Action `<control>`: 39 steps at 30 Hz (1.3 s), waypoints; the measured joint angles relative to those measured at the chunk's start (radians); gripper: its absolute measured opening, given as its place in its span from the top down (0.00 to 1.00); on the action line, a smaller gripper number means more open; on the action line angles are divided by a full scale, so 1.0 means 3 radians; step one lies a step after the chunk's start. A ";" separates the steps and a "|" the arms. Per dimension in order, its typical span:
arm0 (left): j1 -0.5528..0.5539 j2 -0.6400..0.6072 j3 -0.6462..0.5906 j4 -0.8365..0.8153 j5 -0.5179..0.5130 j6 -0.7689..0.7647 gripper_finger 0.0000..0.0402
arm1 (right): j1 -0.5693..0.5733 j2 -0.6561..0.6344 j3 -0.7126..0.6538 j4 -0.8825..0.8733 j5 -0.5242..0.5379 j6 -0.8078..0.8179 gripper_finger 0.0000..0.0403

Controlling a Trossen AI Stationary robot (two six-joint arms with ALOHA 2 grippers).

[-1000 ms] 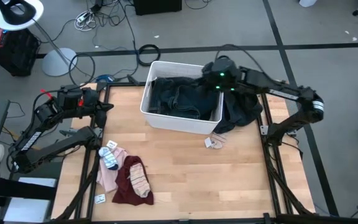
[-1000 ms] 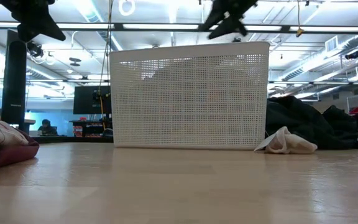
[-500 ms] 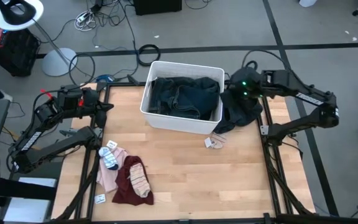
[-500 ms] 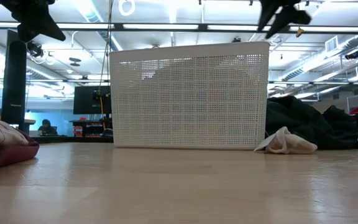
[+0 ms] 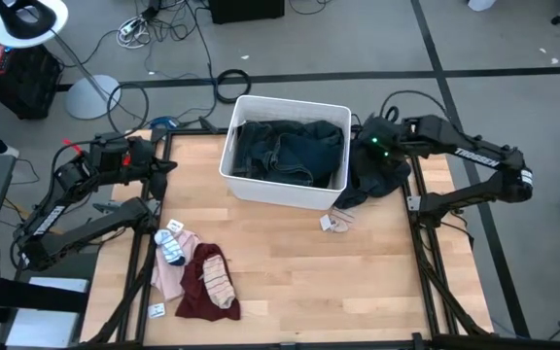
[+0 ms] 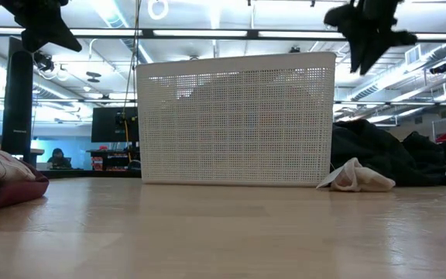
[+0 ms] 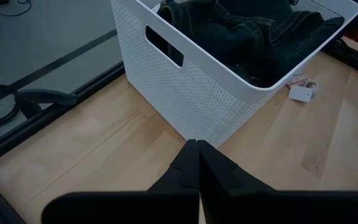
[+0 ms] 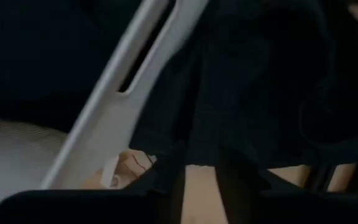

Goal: Sort clothes
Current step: Put the dark blue pants into the white laundry bin

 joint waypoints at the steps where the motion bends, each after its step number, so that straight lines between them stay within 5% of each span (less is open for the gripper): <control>1: 0.0000 0.0000 0.0000 0.0000 0.0001 0.0000 1.00 | -0.0032 -0.0006 -0.0086 0.0053 -0.0046 -0.0013 0.81; 6: 0.0000 -0.0001 0.0000 0.0000 0.0001 0.0000 1.00 | -0.0203 -0.0025 -0.0402 0.0474 -0.0291 -0.0175 0.98; 23: -0.0001 -0.0001 0.0000 0.0103 0.0001 -0.0135 1.00 | -0.1111 0.0382 -0.0736 0.2542 -0.0987 -0.0888 1.00; 27: -0.0001 0.0000 0.0000 0.0100 -0.0009 -0.0193 1.00 | -0.1242 0.0601 -0.0732 0.2475 -0.1235 -0.0871 1.00; 31: -0.0001 0.0000 0.0000 0.0094 -0.0014 -0.0247 1.00 | -0.1280 0.0630 -0.0733 0.2180 -0.1097 -0.0947 1.00; 39: -0.0001 0.0000 0.0000 0.0094 -0.0150 -0.0256 1.00 | -0.1290 0.0179 -0.0733 0.1928 -0.1013 -0.0999 1.00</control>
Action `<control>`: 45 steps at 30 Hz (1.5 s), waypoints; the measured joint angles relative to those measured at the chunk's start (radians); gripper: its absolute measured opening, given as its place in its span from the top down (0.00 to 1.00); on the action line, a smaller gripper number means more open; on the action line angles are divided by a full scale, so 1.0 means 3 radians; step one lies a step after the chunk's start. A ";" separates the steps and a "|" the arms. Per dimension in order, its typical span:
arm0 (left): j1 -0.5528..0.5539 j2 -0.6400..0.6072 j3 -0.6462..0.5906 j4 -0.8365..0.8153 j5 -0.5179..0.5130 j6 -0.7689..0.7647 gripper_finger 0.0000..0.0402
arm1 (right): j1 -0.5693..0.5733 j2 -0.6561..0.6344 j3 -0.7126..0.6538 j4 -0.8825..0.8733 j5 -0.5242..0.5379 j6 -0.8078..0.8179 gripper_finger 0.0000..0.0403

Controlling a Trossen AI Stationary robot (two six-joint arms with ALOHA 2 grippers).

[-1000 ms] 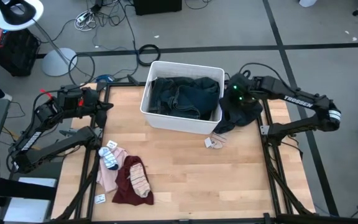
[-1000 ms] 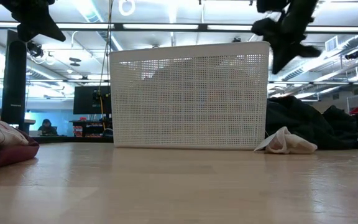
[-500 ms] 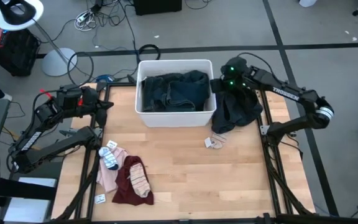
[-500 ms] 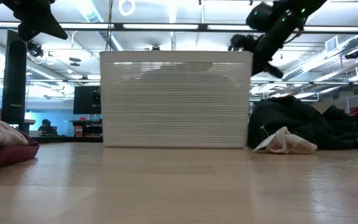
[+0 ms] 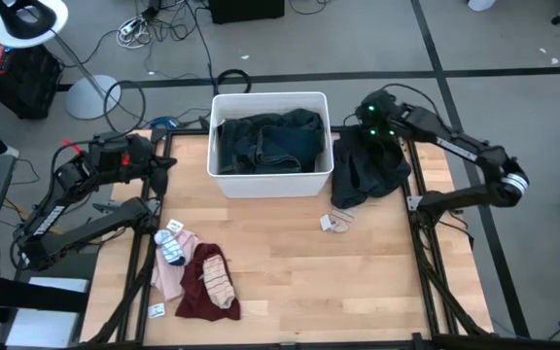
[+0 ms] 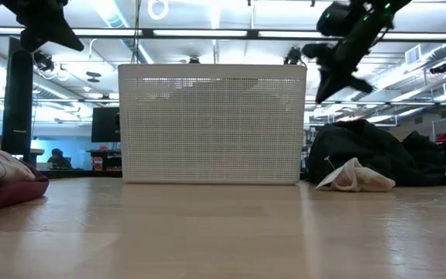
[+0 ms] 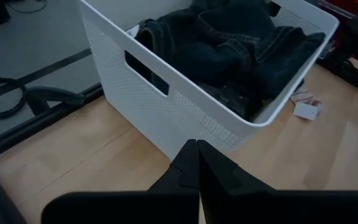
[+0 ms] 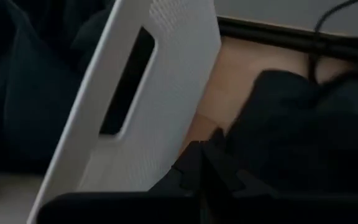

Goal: Sort clothes
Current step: Put the dark blue pants into the white laundry bin

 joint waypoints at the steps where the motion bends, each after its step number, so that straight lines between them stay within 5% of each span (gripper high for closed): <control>1: 0.0001 0.0000 0.0000 0.0001 -0.0022 0.0003 1.00 | 0.0000 -0.0078 0.0000 -0.0089 0.0006 0.0002 0.99; 12: 0.0001 0.0000 0.0000 0.0001 -0.0034 0.0073 1.00 | 0.0000 -0.0583 0.0000 -0.0921 0.0556 -0.0231 0.83; 20: 0.0001 0.0000 0.0000 0.0004 -0.0034 0.0030 1.00 | -0.0005 -0.0359 0.0000 -0.1276 0.0905 -0.0606 0.62; 26: 0.0001 0.0000 0.0000 0.0004 -0.0034 -0.0065 1.00 | -0.0111 -0.0089 0.0000 -0.1002 0.0960 -0.0995 0.58; 38: 0.0000 -0.0001 0.0000 0.0004 -0.0034 -0.0130 1.00 | -0.0472 0.0681 0.0000 -0.0871 0.0960 -0.1517 0.67; 45: 0.0001 -0.0001 0.0000 0.0004 -0.0034 -0.0188 1.00 | -0.0486 0.0911 0.0000 -0.0870 0.0827 -0.1558 0.97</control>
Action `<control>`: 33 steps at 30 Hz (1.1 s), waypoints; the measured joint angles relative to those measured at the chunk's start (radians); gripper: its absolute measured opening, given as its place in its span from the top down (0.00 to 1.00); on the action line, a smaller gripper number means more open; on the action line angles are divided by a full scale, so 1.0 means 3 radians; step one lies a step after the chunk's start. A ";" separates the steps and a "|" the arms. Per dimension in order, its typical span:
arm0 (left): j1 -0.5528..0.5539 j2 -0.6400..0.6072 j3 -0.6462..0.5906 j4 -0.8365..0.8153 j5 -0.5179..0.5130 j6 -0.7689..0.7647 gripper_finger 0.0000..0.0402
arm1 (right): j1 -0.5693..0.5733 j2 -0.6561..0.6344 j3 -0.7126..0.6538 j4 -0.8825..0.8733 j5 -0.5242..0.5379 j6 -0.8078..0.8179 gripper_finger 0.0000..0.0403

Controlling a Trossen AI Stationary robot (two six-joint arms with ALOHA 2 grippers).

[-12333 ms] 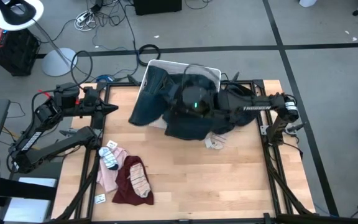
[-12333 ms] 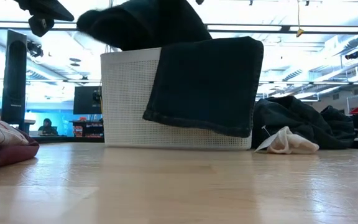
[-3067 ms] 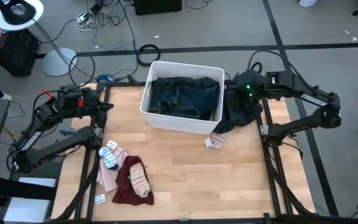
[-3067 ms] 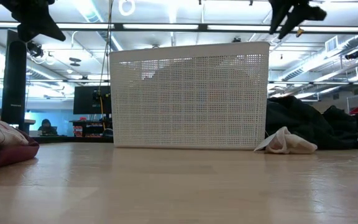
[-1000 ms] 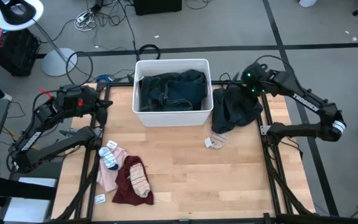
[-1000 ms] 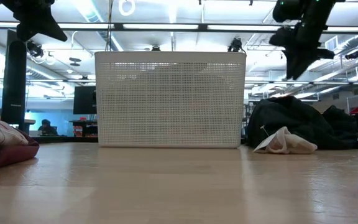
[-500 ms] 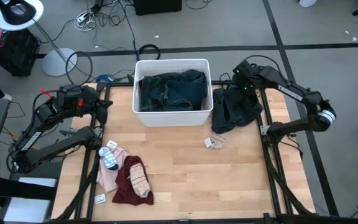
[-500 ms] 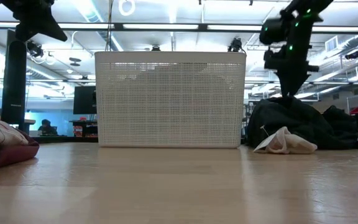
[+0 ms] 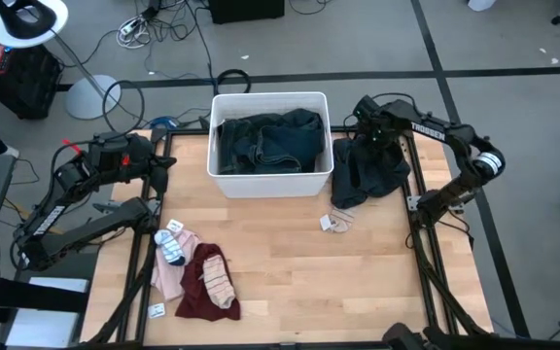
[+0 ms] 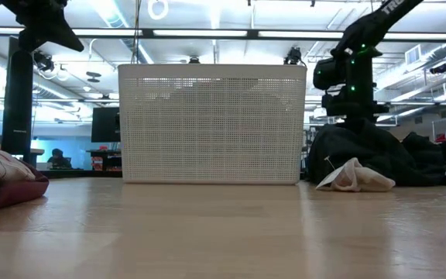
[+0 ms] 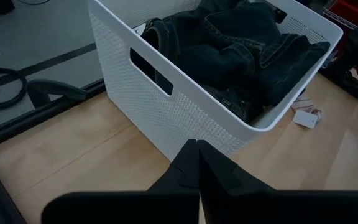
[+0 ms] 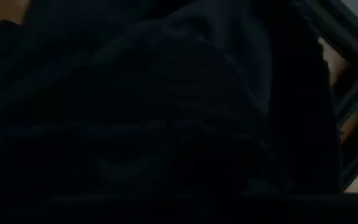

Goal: Sort clothes
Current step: Put the dark blue pants into the white laundry bin, then put the dark blue shorts into the white laundry bin

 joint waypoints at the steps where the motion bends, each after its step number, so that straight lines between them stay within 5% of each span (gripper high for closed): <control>1: -0.0001 0.0001 0.0000 0.0000 0.0000 0.0000 1.00 | 0.0012 -0.0007 0.0000 0.0001 -0.0025 0.0011 0.98; 20: 0.0000 0.0001 0.0000 -0.0001 -0.0001 0.0096 1.00 | 0.0565 -0.1906 0.0001 -0.0273 -0.0046 0.1146 1.00; 27: 0.0000 0.0001 0.0000 -0.0001 -0.0001 0.0102 1.00 | 0.0585 -0.2005 0.0001 -0.0327 -0.0065 0.1008 0.98; 33: 0.0000 0.0001 0.0000 -0.0001 0.0000 0.0080 1.00 | 0.0485 -0.1753 0.0002 -0.0164 -0.0069 0.0719 0.85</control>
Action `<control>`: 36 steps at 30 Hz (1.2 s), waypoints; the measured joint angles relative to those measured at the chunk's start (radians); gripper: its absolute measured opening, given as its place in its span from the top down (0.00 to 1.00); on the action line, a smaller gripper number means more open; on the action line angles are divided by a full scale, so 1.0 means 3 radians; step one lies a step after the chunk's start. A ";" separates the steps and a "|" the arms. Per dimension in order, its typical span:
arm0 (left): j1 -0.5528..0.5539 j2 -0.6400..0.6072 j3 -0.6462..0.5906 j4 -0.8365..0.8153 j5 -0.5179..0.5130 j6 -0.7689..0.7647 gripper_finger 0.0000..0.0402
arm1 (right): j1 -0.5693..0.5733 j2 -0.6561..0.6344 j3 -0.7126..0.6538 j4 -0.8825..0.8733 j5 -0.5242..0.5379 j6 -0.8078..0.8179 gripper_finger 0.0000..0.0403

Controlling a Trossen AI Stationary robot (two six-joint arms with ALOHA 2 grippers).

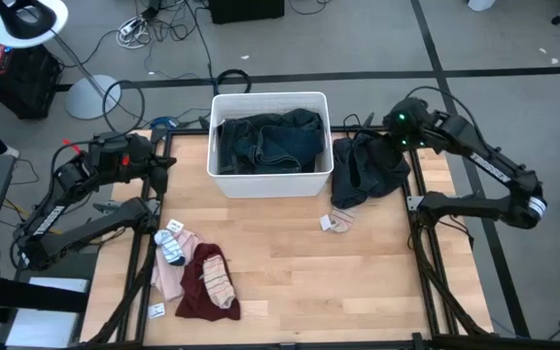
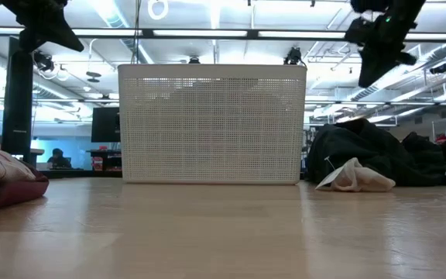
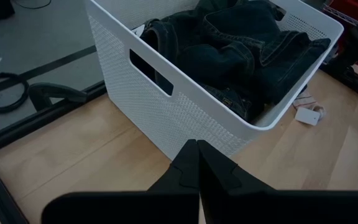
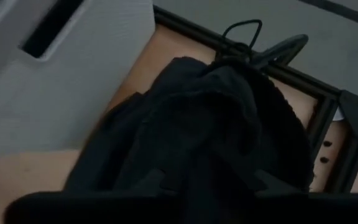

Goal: Sort clothes
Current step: Put the dark blue shorts into the white laundry bin

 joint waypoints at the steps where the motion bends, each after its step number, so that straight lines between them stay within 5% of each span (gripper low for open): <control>1: 0.0000 -0.0001 0.0000 0.0000 0.0000 -0.0003 1.00 | -0.0023 0.0073 0.0001 0.0018 0.0000 -0.0047 0.82; 12: -0.0001 -0.0001 0.0000 0.0000 0.0001 -0.0180 1.00 | -0.0331 0.0866 0.0001 0.0209 -0.0085 -0.0999 0.53; 19: 0.0000 0.0000 0.0000 0.0000 0.0001 -0.0333 1.00 | -0.0494 0.1181 0.0001 0.0426 -0.0044 -0.1626 0.49; 28: 0.0000 0.0000 0.0000 0.0000 0.0000 -0.0454 1.00 | -0.0653 0.1707 0.0001 0.0538 0.0180 -0.1934 0.57; 36: 0.0000 0.0000 0.0000 0.0001 -0.0013 -0.0511 1.00 | -0.0654 0.1952 0.0001 0.0465 0.0005 -0.1910 0.96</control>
